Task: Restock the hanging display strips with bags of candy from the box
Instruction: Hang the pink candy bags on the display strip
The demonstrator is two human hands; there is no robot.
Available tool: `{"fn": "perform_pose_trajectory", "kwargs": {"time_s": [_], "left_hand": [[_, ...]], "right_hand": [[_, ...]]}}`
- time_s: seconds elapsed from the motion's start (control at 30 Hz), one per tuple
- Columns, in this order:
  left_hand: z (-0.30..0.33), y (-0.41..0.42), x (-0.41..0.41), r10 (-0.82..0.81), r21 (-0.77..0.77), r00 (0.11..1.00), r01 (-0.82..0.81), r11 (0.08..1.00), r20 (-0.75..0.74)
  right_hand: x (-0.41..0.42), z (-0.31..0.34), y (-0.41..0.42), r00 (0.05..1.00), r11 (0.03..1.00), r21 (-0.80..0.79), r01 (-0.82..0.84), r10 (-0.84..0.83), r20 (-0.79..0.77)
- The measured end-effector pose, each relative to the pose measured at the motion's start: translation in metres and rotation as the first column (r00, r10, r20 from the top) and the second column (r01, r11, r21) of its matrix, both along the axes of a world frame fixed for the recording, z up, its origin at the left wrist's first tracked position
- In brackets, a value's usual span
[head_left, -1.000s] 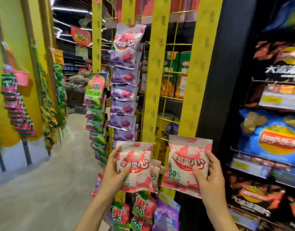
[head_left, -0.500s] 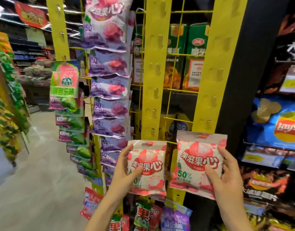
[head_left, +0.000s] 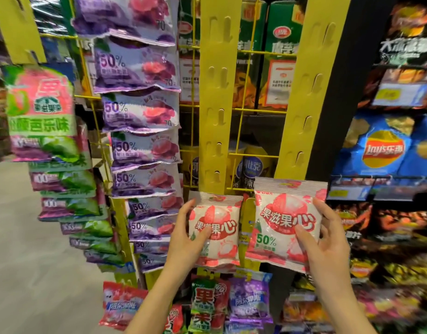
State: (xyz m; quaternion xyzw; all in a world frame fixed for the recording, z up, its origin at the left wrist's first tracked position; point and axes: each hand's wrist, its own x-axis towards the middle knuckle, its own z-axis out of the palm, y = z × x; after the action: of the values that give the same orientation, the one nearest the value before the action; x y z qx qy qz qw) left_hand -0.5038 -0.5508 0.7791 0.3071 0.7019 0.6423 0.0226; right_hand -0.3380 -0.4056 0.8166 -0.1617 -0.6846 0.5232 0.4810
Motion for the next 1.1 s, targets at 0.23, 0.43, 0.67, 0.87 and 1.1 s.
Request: {"fn": "perform_pose_trajectory", "kwargs": {"time_s": [0.23, 0.43, 0.67, 0.87, 1.1], "left_hand": [[-0.009, 0.001, 0.004, 0.03, -0.026, 0.999, -0.029, 0.999, 0.015], [-0.013, -0.003, 0.009, 0.028, -0.063, 0.999, -0.026, 0.998, 0.022], [-0.016, 0.0, 0.017, 0.125, -0.103, 0.992, -0.127, 0.987, -0.027], [0.003, 0.004, 0.026, 0.179, -0.136, 0.97, -0.203, 0.97, -0.167], [0.029, 0.014, 0.024, 0.155, -0.192, 0.981, -0.175, 0.966, -0.114]], "right_hand": [[0.004, 0.002, -0.005, 0.999, 0.999, -0.005, 0.032, -0.032, 0.021], [0.006, -0.004, -0.004, 1.0, 0.999, -0.034, 0.015, -0.014, 0.02], [0.009, -0.004, -0.004, 1.0, 0.999, -0.045, 0.009, -0.008, 0.022], [0.014, -0.004, -0.002, 1.0, 0.999, -0.047, 0.016, -0.015, 0.021], [0.016, -0.002, -0.005, 1.0, 1.0, -0.005, 0.007, -0.007, 0.012]]}}
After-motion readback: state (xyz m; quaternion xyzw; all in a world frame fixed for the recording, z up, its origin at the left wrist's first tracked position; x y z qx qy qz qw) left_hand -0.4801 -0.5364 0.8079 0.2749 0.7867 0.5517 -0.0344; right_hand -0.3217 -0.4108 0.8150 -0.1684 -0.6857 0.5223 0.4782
